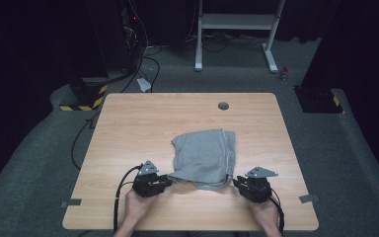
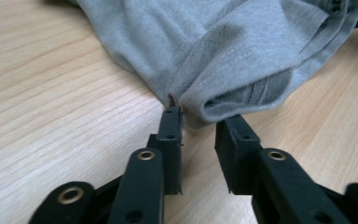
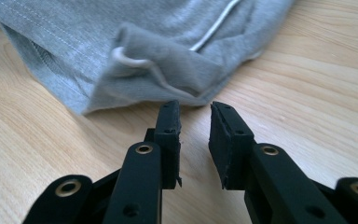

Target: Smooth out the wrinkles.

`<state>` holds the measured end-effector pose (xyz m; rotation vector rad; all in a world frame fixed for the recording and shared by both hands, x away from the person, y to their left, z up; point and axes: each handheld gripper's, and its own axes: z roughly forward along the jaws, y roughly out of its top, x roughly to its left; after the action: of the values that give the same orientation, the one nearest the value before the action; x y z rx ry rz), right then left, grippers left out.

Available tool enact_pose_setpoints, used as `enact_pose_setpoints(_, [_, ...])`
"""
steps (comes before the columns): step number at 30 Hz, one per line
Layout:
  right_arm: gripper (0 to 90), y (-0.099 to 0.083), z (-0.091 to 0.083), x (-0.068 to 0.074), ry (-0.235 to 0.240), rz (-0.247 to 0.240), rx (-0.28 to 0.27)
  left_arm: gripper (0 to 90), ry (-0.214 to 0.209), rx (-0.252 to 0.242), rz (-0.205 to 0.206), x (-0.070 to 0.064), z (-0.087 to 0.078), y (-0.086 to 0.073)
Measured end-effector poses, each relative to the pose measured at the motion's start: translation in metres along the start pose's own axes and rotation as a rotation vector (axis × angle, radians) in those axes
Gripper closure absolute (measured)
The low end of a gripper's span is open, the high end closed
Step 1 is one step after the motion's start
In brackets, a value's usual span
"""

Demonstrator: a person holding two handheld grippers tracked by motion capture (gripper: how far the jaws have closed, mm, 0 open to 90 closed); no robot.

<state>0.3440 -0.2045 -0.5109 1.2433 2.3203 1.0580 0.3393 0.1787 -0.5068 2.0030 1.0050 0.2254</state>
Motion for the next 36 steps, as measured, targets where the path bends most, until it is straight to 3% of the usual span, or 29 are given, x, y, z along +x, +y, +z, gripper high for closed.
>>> enact_pose_setpoints(4, [71.1, -0.001, -0.013, -0.001, -0.030, 0.006, -0.046, 62.7, 0.013, -0.038, 0.003, -0.003, -0.015, 0.000])
enact_pose_setpoints(8, [70.4, 0.009, -0.021, 0.003, -0.024, 0.013, -0.079, 58.2, 0.016, -0.065, -0.008, -0.002, -0.025, 0.003])
enact_pose_setpoints(12, [70.1, 0.027, -0.018, 0.015, -0.009, -0.017, -0.096, 55.2, 0.031, -0.058, 0.001, -0.003, -0.020, 0.013])
enact_pose_setpoints(16, [68.7, 0.039, -0.009, 0.025, 0.000, -0.034, -0.111, 54.2, 0.018, -0.052, -0.007, -0.005, -0.006, 0.022])
enact_pose_setpoints(19, [67.4, 0.044, -0.001, 0.030, 0.002, -0.042, -0.087, 54.3, 0.018, -0.021, 0.005, -0.009, 0.006, 0.025])
enact_pose_setpoints(21, [67.3, 0.043, 0.004, 0.030, 0.008, -0.057, -0.032, 55.9, 0.018, 0.015, 0.037, -0.013, 0.014, 0.024])
enact_pose_setpoints(24, [68.6, 0.033, 0.007, 0.028, -0.009, -0.070, 0.025, 57.7, 0.023, 0.070, 0.077, -0.020, 0.021, 0.019])
enact_pose_setpoints(29, [69.3, 0.011, 0.004, 0.013, -0.043, -0.052, 0.099, 57.7, 0.032, 0.137, 0.085, -0.017, 0.025, 0.008])
enact_pose_setpoints(32, [69.3, 0.008, -0.003, 0.006, -0.054, -0.022, 0.088, 56.6, 0.042, 0.123, 0.065, -0.014, 0.020, 0.009])
enact_pose_setpoints(36, [69.2, 0.021, -0.008, 0.011, -0.047, -0.036, 0.024, 54.1, 0.060, 0.063, 0.002, -0.004, 0.012, 0.017])
